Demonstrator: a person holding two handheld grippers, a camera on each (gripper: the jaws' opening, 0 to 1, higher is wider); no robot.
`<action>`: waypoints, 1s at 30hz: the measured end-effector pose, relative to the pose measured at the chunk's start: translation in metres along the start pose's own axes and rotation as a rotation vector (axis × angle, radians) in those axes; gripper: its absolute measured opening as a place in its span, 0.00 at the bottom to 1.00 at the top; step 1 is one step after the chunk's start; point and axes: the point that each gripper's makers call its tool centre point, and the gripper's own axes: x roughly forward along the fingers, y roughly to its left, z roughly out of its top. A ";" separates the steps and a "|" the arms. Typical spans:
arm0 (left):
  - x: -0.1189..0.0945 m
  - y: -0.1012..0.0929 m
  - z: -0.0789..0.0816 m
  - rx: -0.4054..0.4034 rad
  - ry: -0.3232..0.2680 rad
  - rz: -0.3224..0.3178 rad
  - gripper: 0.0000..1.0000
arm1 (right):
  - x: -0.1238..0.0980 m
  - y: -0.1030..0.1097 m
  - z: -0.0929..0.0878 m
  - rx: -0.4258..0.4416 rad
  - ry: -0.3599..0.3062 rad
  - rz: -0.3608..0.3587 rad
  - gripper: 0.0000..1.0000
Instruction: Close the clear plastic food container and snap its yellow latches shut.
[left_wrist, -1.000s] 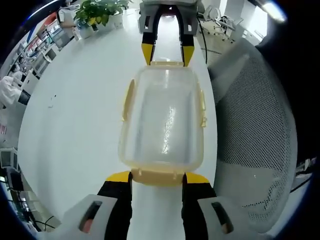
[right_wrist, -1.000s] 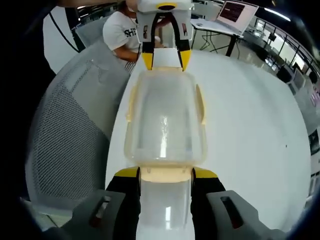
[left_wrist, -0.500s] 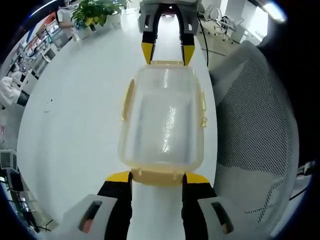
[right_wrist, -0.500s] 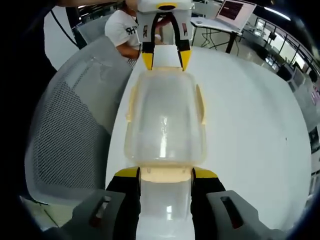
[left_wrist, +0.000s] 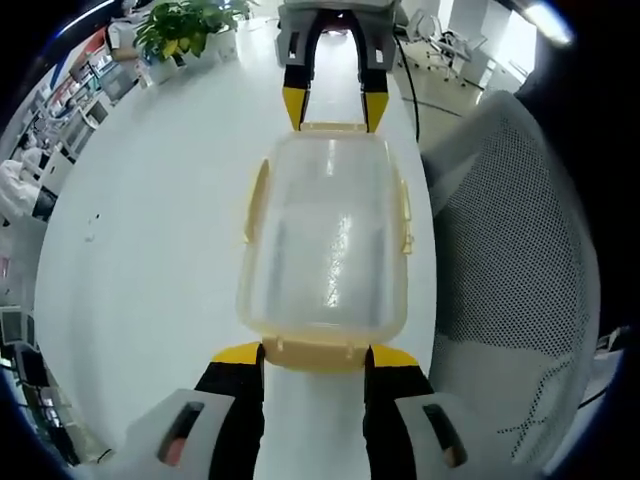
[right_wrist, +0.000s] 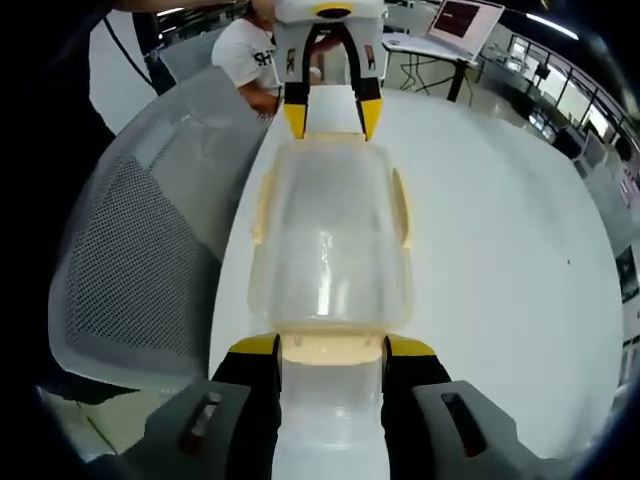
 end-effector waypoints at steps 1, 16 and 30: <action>0.001 0.000 0.001 0.001 0.001 0.000 0.33 | 0.000 0.000 -0.002 0.000 0.001 0.001 0.35; 0.012 -0.002 0.023 0.000 -0.007 -0.008 0.33 | -0.010 0.000 -0.024 0.007 0.010 -0.001 0.35; 0.023 -0.003 0.045 0.007 -0.021 -0.012 0.33 | -0.020 0.001 -0.046 0.011 0.019 -0.008 0.35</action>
